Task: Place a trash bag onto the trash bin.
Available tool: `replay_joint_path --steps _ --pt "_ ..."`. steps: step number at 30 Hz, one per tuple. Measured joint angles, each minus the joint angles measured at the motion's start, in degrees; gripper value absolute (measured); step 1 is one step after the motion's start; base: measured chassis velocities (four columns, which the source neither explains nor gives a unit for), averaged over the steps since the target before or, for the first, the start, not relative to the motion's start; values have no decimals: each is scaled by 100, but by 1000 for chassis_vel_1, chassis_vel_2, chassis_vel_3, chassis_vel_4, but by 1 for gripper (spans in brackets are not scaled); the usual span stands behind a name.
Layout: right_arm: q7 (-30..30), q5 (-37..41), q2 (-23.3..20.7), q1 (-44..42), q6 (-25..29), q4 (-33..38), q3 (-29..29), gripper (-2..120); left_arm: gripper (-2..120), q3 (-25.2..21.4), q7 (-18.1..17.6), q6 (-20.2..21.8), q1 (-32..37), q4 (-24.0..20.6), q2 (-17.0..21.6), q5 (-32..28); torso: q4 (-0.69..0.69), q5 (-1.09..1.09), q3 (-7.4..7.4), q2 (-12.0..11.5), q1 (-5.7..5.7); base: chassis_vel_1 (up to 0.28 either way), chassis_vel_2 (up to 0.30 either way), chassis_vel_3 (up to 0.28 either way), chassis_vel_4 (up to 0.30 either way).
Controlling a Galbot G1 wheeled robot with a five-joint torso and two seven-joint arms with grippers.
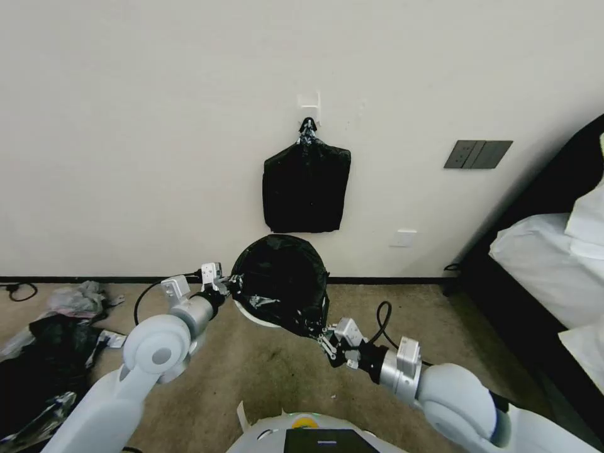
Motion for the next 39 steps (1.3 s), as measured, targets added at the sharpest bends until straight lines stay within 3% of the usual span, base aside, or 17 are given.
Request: replay_joint_path --steps 2,6,10,15,24,33,39 --pt "-107 -293 2 -13 309 -141 -60 0 1 1 -13 0 5 -12 -3 -2 0 0 0 0 0 0 0 0 0" --pt "-483 -1442 17 -16 1436 -687 -127 0 1 66 -79 0 -26 -26 -39 -14 0 0 0 0 0 0 0 0 0" --pt "-518 -2000 64 -13 1988 -992 -123 0 1 131 -112 0 -62 -19 -71 -14 0 0 0 0 0 0 0 0 0" --pt "-398 -1948 101 -53 2031 -1007 -122 2 1 163 -131 0 -74 -7 -86 16 0 0 0 0 0 0 0 0 0" --pt "-170 -1246 -98 -238 1923 -562 181 41 1 195 -122 -7 -198 150 -72 125 -1 0 0 0 0 0 0 0 0" --pt "-69 -741 -246 -426 1850 -121 470 68 1 308 -134 -22 -411 346 -65 229 -1 0 0 0 0 0 0 0 0" --pt "620 787 -102 -66 1095 337 294 91 1 484 -10 -26 -367 359 -90 748 0 0 0 0 0 0 0 0 0"
